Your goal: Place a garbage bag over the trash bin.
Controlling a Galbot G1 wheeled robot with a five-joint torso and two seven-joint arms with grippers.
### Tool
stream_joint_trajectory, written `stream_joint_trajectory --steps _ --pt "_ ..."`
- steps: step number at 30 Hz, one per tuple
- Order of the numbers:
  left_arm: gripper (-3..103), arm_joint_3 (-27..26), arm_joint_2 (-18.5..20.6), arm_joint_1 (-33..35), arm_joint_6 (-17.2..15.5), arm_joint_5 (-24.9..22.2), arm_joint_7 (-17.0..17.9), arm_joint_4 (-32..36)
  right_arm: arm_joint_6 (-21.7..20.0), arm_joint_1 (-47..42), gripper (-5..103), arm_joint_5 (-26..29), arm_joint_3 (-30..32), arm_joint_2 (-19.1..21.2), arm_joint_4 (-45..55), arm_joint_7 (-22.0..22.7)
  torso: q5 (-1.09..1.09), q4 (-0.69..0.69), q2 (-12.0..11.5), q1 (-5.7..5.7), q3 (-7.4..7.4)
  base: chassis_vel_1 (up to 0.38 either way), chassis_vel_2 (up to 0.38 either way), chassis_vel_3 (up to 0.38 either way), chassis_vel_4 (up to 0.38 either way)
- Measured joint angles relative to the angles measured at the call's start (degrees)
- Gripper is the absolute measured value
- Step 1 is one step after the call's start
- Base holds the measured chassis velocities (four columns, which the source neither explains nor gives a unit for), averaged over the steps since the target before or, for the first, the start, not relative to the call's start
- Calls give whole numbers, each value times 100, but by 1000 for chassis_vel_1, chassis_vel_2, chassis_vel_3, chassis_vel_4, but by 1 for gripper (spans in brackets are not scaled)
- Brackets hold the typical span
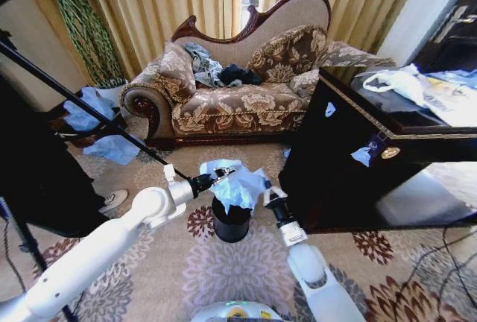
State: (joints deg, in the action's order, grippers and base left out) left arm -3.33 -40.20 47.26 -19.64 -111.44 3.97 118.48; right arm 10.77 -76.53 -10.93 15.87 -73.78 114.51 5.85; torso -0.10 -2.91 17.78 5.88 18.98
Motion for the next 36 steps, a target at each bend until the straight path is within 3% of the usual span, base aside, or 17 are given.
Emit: stream_joint_trajectory --steps 10,22,30,36 --pt "0 -31 -50 26 4 38 -31 -119 205 -950 0 247 -78 -75 -76 -342 -1 -2 0 -1 -1 0 0 0 0" --pt "0 90 -136 39 -4 100 -44 -164 140 -393 0 90 -685 -559 -699 -443 1 0 0 -1 0 0 0 0 0" --pt "0 167 -152 -4 -14 101 -45 -201 126 -346 0 137 -899 -580 -702 -478 0 0 0 -1 0 0 0 0 0" --pt "0 263 -98 4 -17 99 -45 -115 117 156 0 299 -883 -707 -1066 -490 1 0 0 -1 0 0 0 0 0"
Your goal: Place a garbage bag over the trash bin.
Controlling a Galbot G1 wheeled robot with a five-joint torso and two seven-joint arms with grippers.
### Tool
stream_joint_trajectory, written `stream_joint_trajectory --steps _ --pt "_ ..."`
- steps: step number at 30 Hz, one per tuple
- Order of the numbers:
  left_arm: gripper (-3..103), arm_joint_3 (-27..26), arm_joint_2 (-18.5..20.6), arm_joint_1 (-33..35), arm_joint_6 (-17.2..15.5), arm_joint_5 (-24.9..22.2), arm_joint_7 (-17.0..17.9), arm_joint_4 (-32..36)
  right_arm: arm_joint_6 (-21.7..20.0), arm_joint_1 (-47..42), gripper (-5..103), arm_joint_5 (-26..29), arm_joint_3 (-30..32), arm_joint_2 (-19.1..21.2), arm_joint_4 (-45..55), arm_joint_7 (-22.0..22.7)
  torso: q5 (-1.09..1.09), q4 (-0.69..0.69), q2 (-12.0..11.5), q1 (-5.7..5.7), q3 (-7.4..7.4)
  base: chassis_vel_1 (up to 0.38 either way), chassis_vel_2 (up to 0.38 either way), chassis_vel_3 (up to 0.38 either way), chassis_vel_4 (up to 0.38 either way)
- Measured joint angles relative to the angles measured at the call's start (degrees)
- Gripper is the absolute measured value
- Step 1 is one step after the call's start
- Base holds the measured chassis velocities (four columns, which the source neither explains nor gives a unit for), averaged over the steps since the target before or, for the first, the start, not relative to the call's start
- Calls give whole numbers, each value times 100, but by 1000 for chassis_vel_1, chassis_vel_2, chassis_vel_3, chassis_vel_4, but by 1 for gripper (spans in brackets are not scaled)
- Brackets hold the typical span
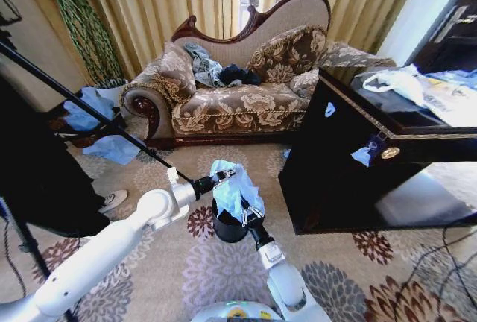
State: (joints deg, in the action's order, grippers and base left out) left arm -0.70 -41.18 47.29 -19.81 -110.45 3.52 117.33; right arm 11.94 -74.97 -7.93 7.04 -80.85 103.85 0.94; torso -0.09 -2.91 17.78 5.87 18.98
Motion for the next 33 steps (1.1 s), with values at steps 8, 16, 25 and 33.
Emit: stream_joint_trajectory --steps 8,16,25,33 --pt "0 128 14 -258 -1 -26 3 -12 -152 741 0 456 10 -154 -290 -28 0 0 0 1 0 0 0 0 0" --pt "0 200 196 -485 -36 -201 -24 35 65 957 0 1249 -155 155 -441 -973 0 -1 0 1 0 0 0 0 0" --pt "0 319 493 -631 -52 -453 -47 267 381 1327 0 1388 -138 -243 -920 -1224 -1 0 0 1 0 0 0 0 0" --pt "0 380 634 -719 -63 -608 -57 429 315 1503 0 1134 -101 -294 -1147 -1236 0 -1 0 0 0 0 0 0 0"
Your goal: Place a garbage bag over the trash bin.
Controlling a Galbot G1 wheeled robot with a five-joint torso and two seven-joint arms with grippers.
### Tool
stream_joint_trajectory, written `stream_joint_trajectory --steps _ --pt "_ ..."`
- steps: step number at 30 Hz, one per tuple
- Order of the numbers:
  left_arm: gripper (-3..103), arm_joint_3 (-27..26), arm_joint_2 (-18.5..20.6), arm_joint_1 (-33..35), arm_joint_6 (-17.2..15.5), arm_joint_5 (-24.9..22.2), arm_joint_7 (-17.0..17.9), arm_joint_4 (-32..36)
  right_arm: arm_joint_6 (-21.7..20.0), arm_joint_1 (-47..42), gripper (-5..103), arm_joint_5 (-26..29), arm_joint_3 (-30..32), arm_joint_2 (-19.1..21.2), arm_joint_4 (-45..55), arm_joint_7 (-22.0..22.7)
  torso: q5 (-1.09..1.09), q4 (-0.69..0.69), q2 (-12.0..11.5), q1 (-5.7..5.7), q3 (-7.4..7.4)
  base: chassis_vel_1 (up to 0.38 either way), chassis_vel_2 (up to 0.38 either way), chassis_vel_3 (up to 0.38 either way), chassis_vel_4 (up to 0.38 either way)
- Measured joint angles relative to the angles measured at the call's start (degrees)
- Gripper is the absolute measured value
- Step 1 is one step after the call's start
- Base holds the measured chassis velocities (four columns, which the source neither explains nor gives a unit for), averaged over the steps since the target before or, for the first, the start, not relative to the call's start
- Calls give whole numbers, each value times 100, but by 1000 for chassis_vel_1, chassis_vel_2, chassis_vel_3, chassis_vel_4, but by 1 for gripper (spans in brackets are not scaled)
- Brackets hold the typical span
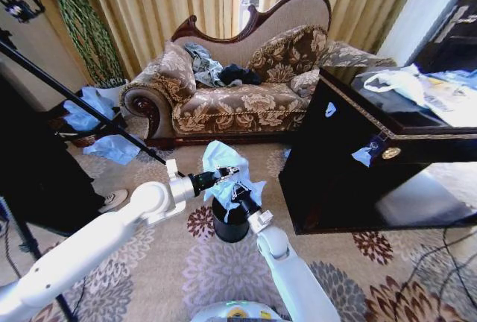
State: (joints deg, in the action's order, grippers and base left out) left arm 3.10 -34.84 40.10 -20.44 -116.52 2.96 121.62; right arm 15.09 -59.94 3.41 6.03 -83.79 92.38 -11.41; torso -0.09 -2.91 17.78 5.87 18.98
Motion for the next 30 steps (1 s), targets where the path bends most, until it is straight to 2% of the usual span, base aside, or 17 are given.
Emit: stream_joint_trajectory --steps 2,9,20,30 --pt "0 -46 187 45 -26 -89 -24 105 -1 38 0 -277 101 99 -56 -18 0 1 0 0 0 0 0 0 0" --pt "0 -202 530 321 -83 -159 -102 326 50 121 0 -554 111 368 209 -135 0 0 0 0 -1 0 0 0 0" --pt "0 -107 491 196 -84 -158 -104 350 72 239 0 -519 -250 172 461 -157 0 0 0 0 -1 0 0 0 0" --pt "0 46 392 97 -56 -160 -99 373 -122 506 0 -300 -394 -108 38 -59 0 1 0 0 0 0 0 0 0"
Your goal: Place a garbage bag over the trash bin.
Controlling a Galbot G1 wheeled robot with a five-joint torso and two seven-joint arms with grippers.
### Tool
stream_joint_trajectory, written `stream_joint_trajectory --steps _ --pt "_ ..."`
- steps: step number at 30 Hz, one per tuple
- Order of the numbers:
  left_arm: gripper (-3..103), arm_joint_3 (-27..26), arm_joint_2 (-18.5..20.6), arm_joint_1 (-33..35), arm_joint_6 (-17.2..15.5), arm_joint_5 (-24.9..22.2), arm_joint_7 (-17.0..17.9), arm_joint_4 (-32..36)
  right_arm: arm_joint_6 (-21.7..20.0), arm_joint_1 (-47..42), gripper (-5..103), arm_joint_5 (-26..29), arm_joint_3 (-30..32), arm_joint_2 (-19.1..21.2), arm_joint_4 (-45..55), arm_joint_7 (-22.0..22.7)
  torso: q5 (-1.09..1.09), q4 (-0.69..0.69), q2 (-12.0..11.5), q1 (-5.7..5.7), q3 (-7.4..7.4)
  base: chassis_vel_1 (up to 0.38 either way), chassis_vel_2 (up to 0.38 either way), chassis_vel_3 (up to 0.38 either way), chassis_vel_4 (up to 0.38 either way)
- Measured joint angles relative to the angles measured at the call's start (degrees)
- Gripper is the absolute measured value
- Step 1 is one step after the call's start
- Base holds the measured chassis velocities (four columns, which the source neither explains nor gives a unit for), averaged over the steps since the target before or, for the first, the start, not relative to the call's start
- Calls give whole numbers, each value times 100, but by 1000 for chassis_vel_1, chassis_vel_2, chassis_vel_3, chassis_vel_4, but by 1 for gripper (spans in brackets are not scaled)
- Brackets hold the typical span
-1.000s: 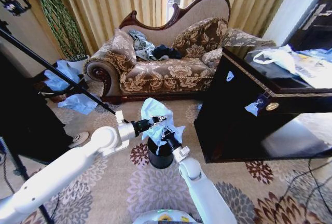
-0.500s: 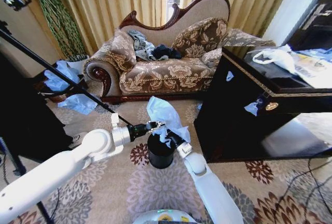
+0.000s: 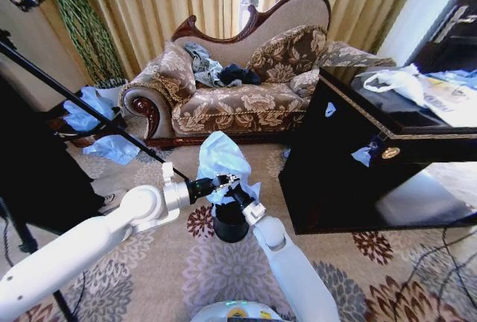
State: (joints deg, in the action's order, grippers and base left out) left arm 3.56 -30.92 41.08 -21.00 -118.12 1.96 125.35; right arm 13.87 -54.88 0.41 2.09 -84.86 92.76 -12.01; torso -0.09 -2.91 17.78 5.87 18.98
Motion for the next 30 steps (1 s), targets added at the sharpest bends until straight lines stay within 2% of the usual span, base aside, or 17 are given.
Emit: stream_joint_trajectory --steps 10,13,21,28,30 --pt "0 -186 -69 122 72 -29 -99 -61 -36 63 0 225 171 25 -176 100 0 -1 0 0 0 0 0 0 0" --pt "0 -222 -58 98 94 -100 -184 -49 -237 161 0 174 157 -82 -368 449 0 0 0 0 0 0 0 0 0" --pt "0 -284 -1 198 110 -126 -307 8 -498 466 0 132 180 -202 -648 820 0 0 0 0 0 0 0 0 0" --pt "0 -477 43 396 116 -136 -324 110 -742 476 0 -46 286 -50 -729 973 0 0 0 0 0 0 0 0 0" --pt "0 -662 39 555 133 -138 -326 161 -760 382 0 -243 364 111 -754 951 1 0 0 0 0 0 0 0 0"
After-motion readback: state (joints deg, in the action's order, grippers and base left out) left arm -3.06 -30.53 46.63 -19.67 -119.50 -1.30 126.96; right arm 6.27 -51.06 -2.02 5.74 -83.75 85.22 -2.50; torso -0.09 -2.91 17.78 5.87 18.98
